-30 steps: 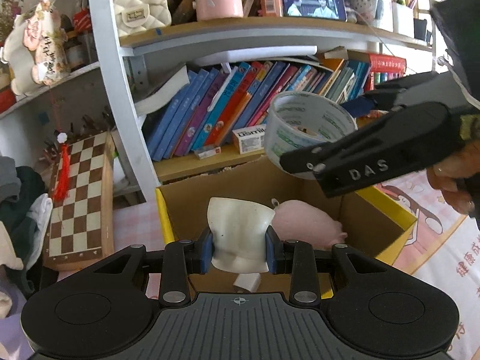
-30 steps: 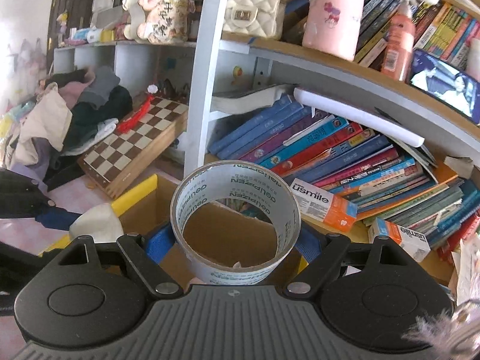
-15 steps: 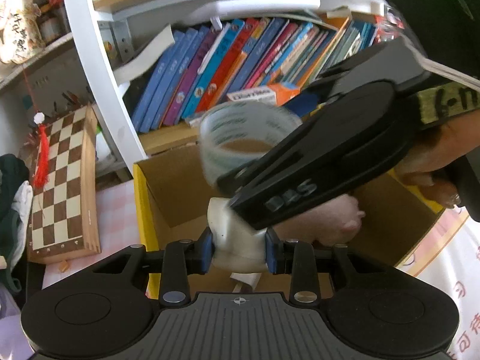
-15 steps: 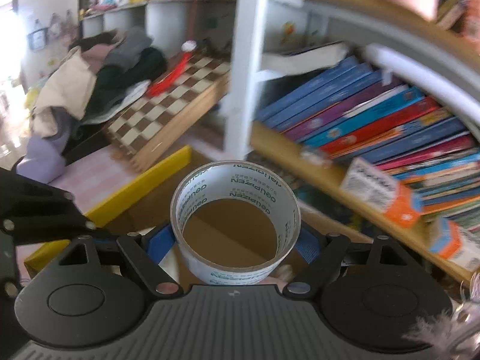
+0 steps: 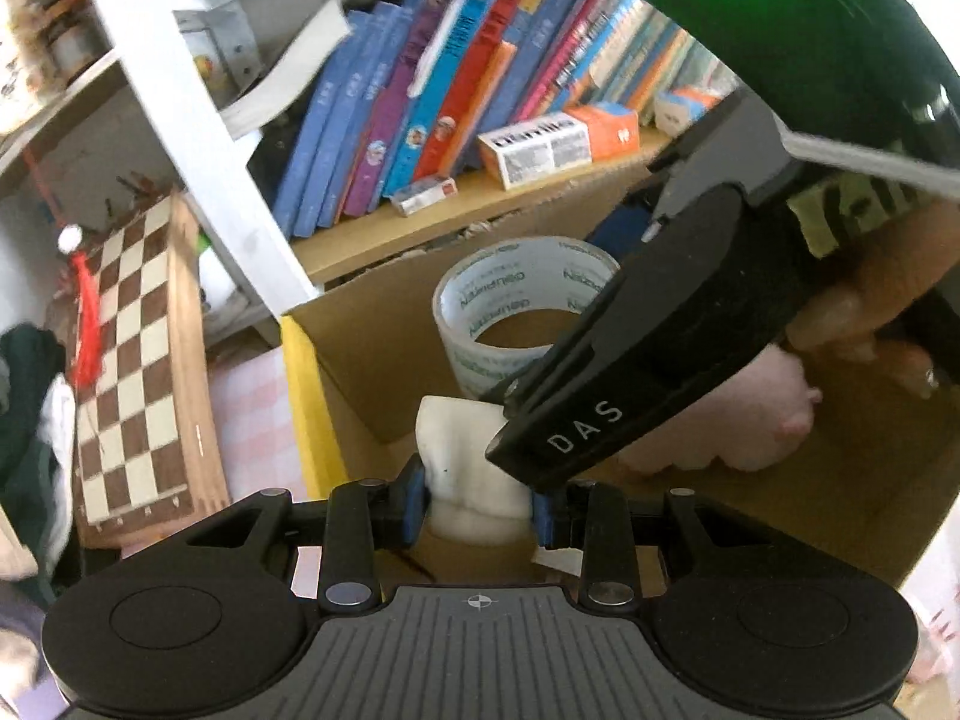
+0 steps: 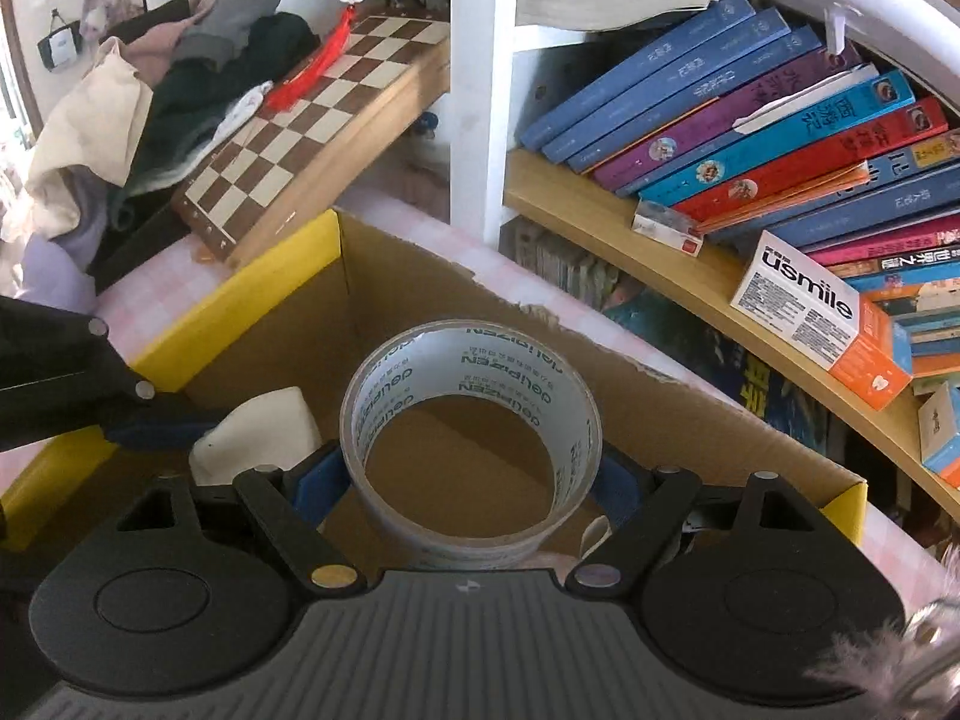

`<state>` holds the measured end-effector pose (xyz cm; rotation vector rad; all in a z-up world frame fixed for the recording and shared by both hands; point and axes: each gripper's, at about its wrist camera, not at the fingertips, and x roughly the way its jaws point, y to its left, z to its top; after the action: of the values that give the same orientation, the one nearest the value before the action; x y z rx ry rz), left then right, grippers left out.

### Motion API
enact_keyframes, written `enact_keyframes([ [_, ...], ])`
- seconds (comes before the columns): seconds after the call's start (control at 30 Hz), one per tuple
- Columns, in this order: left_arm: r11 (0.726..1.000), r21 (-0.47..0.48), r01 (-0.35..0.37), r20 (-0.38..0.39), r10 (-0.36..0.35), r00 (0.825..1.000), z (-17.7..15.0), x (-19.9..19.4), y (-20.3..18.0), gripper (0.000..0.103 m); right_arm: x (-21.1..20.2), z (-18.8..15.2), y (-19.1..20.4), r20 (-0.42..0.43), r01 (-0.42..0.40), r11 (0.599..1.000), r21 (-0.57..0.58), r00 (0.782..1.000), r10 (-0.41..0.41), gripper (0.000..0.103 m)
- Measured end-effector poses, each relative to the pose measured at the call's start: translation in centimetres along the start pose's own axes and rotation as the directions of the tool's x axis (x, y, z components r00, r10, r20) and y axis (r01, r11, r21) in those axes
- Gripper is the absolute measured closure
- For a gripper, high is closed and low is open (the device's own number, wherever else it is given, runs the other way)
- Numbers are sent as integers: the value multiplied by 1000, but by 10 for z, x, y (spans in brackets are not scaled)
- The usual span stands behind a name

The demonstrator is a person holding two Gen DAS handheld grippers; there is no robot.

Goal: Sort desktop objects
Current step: 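Lower the tape roll and cream block into the yellow box with both tools, then open both tools to release the tape roll and block in the box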

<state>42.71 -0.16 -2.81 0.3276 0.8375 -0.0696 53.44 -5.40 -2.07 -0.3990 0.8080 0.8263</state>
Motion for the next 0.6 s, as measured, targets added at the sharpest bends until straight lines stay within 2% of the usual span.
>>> enact_keyframes([
  [0.2,998,64,-16,-31,18,999,3,5,-6,69,11,-1,-2,-31,-11,1000,-3,999,11,20],
  [0.47,996,91,-24,-57,29,998,5,7,-9,63,20,-3,-3,-57,-24,1000,-7,998,23,18],
  [0.53,996,91,-24,-53,28,998,4,6,-9,53,19,-3,-4,-57,-31,1000,-2,998,31,17],
  [0.6,997,80,-17,-33,19,999,5,2,-7,33,15,-2,-4,-49,-48,999,1,998,48,13],
])
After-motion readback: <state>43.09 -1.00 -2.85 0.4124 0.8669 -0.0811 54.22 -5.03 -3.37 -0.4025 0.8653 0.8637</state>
